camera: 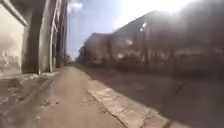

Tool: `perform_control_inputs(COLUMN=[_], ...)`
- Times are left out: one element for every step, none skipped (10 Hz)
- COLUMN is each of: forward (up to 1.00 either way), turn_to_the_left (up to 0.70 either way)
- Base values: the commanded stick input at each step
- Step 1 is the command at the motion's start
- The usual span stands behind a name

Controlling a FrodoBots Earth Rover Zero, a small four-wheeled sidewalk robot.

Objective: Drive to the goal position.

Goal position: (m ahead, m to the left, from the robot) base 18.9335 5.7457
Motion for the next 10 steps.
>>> perform_control_inputs(forward=[0.00,0.03,0.26,0.49,0.70,0.70,0.70,0.70,0.70,0.70], turn_to_the_left=[0.45,0.44,0.38,0.33,0.00,0.00,0.00,0.00,0.00,0.00])
